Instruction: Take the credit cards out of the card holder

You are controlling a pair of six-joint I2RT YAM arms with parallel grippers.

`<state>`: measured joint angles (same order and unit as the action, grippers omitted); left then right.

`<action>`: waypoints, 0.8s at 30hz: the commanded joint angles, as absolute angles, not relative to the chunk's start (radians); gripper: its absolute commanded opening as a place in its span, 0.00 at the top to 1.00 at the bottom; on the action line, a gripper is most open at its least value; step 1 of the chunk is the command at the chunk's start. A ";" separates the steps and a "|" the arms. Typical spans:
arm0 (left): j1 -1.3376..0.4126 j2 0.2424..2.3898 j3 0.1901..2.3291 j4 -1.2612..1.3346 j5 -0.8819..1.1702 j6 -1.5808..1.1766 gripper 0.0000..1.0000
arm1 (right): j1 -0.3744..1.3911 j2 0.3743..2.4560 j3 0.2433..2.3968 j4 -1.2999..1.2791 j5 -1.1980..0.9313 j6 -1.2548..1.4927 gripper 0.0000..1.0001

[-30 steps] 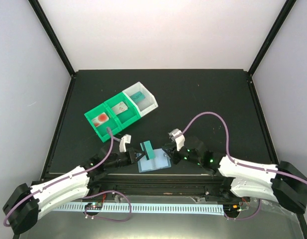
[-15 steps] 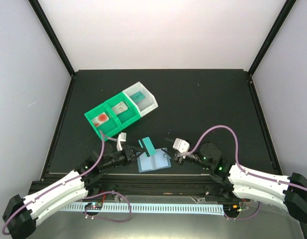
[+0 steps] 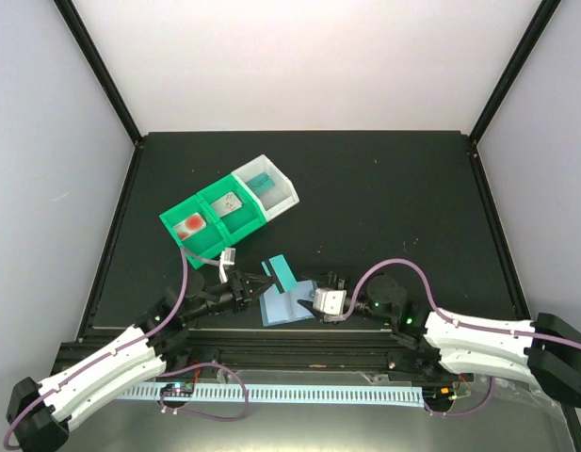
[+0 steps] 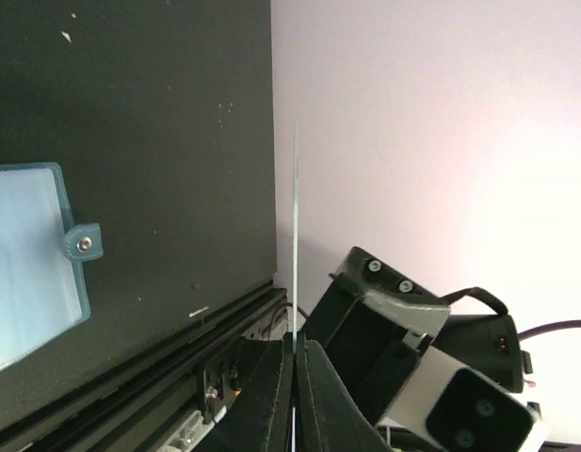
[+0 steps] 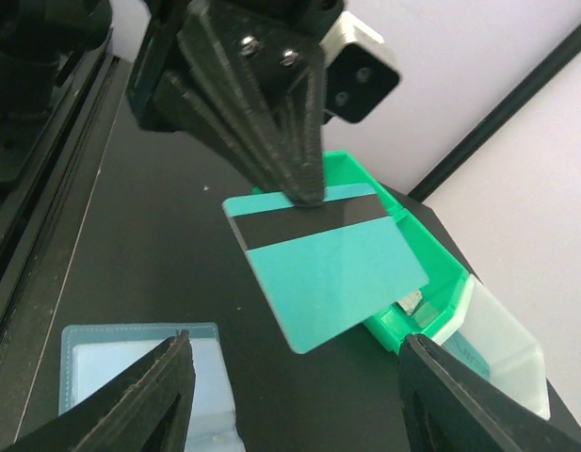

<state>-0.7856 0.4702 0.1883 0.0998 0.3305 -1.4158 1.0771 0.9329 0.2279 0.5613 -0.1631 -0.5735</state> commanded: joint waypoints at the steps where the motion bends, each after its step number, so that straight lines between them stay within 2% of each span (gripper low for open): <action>1: -0.781 0.460 0.214 0.141 0.377 -1.474 0.98 | 1.115 0.970 0.247 0.603 -0.136 -0.717 0.39; 11: -0.781 0.477 0.232 0.154 0.414 -1.474 0.98 | 1.165 1.095 0.297 0.732 0.017 -0.848 0.39; 15: -0.781 0.499 0.243 0.147 0.422 -1.470 0.98 | 1.166 1.103 0.283 0.790 0.017 -0.867 0.43; 17: -0.782 0.509 0.238 0.172 0.427 -1.476 0.98 | 1.167 1.106 0.280 0.795 0.017 -0.877 0.53; 21: -0.782 0.529 0.251 0.181 0.434 -1.457 0.98 | 1.167 1.094 0.251 0.830 0.017 -0.897 0.91; 22: -0.781 0.531 0.257 0.179 0.435 -1.446 0.98 | 1.167 1.087 0.247 0.827 0.016 -0.895 0.97; 24: -0.782 0.529 0.270 0.178 0.436 -1.417 0.95 | 1.168 1.070 0.248 0.806 0.013 -0.870 0.99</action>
